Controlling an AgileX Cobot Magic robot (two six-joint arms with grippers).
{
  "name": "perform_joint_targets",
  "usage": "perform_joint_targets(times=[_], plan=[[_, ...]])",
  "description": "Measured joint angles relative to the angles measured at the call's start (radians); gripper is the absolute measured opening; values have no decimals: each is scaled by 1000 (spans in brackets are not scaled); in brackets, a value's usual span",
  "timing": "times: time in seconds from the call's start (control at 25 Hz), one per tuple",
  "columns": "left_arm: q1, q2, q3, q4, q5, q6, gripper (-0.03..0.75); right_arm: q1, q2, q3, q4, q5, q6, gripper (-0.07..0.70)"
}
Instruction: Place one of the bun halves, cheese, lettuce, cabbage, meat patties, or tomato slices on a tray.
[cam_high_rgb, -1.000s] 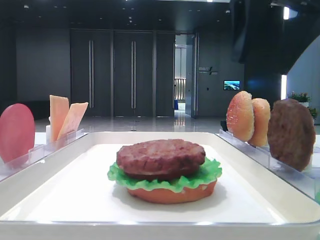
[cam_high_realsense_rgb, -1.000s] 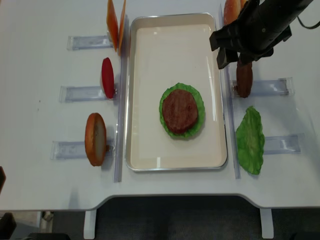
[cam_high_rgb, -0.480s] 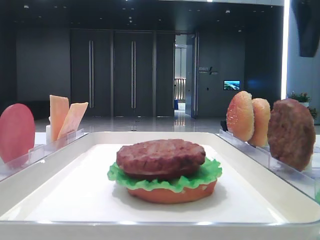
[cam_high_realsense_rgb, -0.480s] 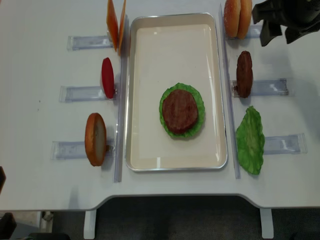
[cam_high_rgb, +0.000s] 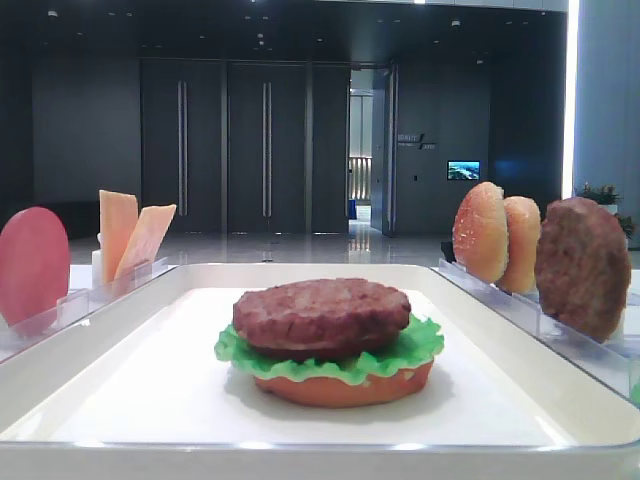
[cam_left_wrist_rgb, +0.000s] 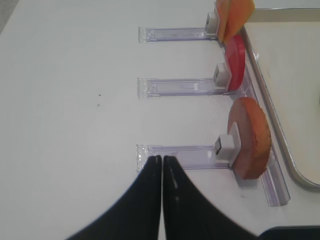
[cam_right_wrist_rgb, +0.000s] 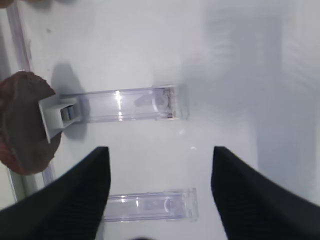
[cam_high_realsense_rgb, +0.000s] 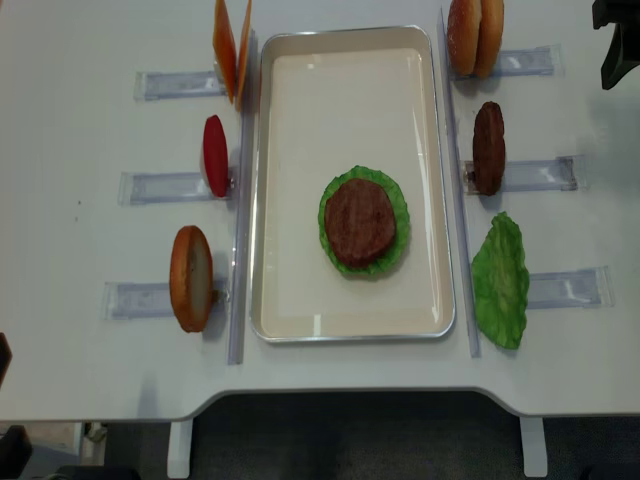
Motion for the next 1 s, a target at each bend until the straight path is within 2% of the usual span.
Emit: perform_joint_targets(times=[0.24,0.68,1.0], plan=[[0,0,0,0,0,0,-1,0,-110,52,7,1,-1,422],[0,0,0,0,0,0,-1,0,-601,294,3,9,-7,422],[0,0,0,0,0,0,-1,0,-930,322,-1,11,-8,420]])
